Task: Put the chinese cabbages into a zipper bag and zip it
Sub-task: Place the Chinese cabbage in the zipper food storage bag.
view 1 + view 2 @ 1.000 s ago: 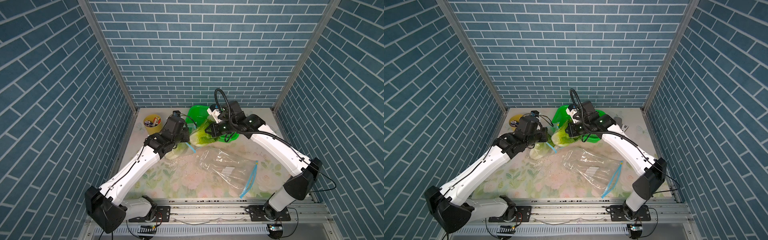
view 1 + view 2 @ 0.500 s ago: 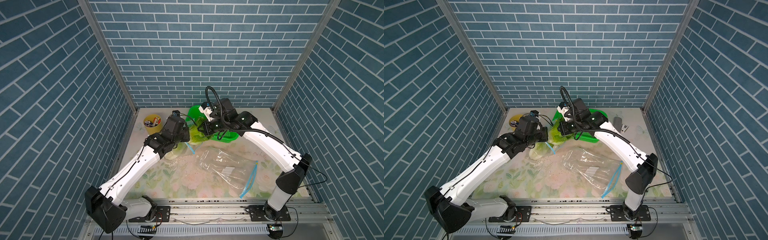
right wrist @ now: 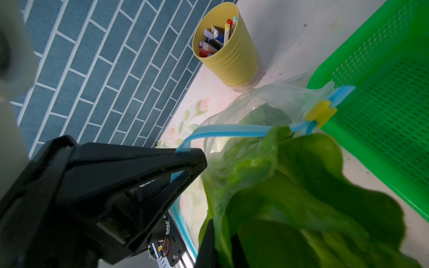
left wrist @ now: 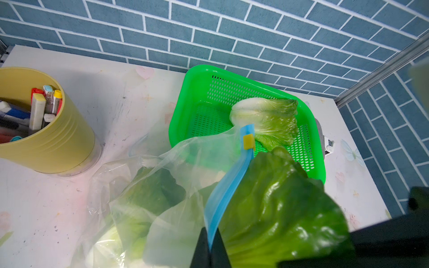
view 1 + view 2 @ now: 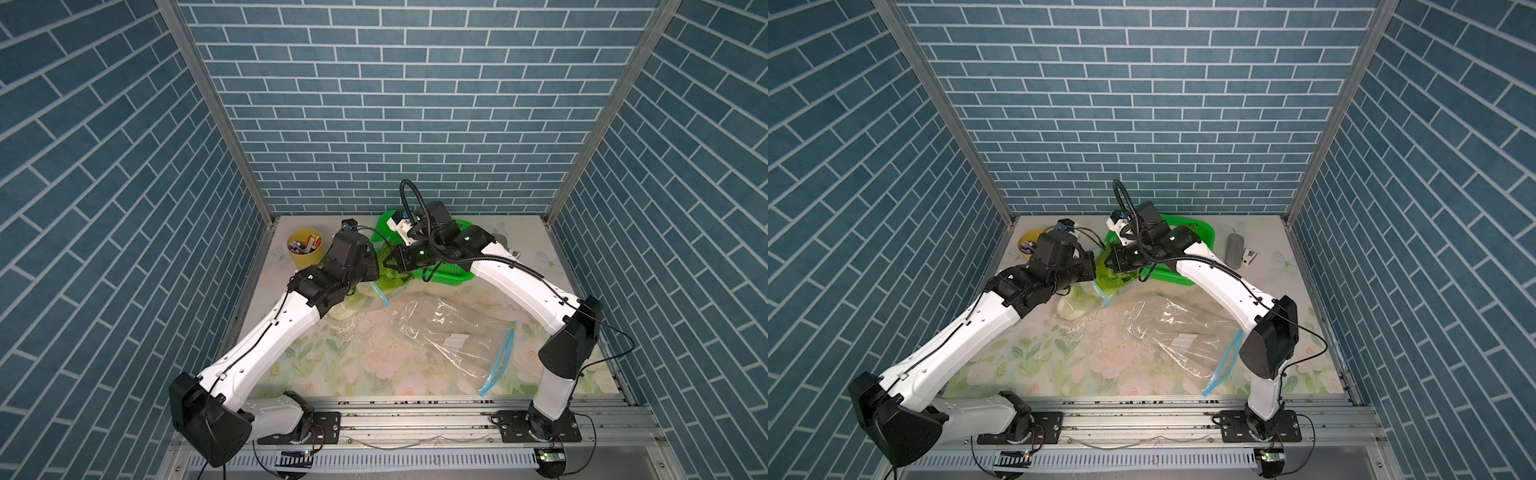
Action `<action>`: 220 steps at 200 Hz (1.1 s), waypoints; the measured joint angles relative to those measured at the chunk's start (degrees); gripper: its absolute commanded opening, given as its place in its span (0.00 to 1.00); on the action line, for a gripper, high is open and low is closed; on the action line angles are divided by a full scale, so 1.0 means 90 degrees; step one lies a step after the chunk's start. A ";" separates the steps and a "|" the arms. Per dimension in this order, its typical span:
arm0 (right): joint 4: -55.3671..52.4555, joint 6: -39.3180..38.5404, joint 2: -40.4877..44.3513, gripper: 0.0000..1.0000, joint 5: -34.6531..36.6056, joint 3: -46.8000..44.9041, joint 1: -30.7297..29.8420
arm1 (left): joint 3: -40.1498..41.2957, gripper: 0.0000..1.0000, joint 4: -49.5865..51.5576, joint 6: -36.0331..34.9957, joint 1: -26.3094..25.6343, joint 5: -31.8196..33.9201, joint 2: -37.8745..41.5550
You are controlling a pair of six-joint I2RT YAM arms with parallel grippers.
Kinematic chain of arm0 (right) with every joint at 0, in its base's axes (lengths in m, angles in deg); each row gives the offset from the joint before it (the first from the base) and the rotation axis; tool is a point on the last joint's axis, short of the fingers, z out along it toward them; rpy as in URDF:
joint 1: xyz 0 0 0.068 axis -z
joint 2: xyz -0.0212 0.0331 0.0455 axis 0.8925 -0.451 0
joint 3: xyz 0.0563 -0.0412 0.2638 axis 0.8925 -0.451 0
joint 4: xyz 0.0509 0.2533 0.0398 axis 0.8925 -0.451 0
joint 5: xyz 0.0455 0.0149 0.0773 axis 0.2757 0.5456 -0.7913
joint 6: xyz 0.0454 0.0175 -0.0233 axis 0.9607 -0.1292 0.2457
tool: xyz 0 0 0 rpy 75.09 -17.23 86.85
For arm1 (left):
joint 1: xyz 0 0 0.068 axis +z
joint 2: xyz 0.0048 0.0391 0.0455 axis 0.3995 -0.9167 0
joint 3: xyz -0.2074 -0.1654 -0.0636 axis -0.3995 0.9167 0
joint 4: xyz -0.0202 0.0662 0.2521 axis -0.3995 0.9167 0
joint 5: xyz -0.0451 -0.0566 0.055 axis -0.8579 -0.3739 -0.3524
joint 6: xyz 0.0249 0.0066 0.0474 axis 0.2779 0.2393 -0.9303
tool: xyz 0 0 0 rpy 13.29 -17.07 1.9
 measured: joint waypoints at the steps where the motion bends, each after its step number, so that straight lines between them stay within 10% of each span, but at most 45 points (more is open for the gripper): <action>1: 0.0010 0.0005 -0.0010 0.08 -0.0015 0.0000 0.0000 | 0.0000 0.00 0.0000 0.0002 0.0000 0.0002 0.0000; 119: 0.0187 -0.0087 0.1083 0.48 0.0233 -0.1010 0.0000 | 0.0209 0.00 -0.0189 0.0231 0.0039 0.0318 0.0231; 220: -0.0075 0.0442 0.2256 0.40 0.1239 -0.3024 0.1018 | 0.0308 0.00 -0.0306 0.0391 0.0044 0.0335 0.0289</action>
